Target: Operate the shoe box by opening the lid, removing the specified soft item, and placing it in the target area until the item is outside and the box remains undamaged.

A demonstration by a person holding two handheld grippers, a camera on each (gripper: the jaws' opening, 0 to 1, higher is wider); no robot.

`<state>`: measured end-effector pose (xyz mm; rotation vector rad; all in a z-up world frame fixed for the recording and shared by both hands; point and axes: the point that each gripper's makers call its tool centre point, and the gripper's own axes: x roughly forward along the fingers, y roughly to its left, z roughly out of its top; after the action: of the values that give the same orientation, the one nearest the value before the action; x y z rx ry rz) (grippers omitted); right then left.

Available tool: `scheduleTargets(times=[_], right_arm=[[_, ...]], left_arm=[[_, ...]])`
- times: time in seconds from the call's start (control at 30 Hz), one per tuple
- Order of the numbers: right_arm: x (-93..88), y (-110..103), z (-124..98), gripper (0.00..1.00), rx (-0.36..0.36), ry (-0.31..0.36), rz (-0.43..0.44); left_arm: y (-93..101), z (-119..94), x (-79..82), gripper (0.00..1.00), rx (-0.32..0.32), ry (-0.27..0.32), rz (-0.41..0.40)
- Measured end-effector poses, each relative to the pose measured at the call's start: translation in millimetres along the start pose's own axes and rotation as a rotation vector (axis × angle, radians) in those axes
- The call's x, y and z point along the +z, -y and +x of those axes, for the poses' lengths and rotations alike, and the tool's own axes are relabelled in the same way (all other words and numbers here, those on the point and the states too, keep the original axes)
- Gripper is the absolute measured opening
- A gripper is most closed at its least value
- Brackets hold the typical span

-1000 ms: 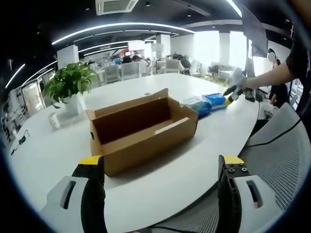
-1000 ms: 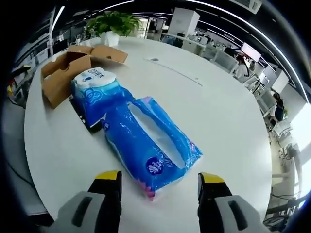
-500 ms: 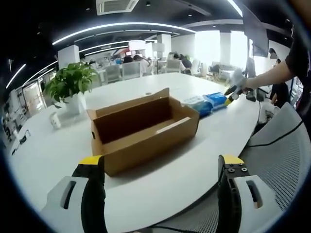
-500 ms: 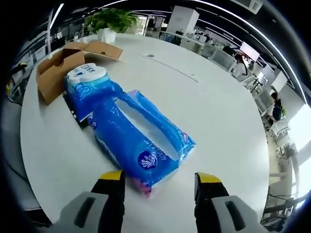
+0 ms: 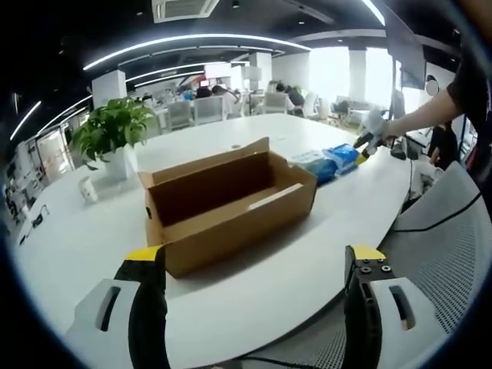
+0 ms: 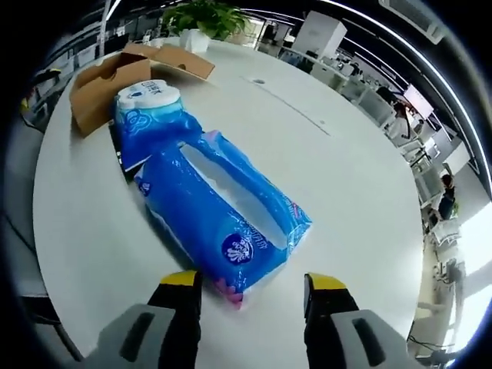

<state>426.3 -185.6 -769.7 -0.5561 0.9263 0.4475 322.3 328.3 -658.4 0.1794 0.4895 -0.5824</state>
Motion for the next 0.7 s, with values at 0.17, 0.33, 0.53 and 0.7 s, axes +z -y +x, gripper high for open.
scheduleTargets(times=[0.17,0.33,0.53,0.7], right_arm=[[3.2,-6,2,0.50,0.028,0.011,0.002],[8.0,-14,5,0.49,0.042,0.022,-0.006],[10.1,-16,5,0.50,0.046,0.028,-0.013],[10.0,-16,3,0.50,0.042,0.027,-0.003]], left_arm=[[-1.0,0,-0.1,0.96,0.006,-0.001,-0.002],[-1.2,0,-0.2,0.96,0.007,-0.002,-0.001],[-1.7,0,0.6,0.96,0.010,0.001,-0.003],[-1.8,0,1.8,0.96,0.011,0.006,-0.004]])
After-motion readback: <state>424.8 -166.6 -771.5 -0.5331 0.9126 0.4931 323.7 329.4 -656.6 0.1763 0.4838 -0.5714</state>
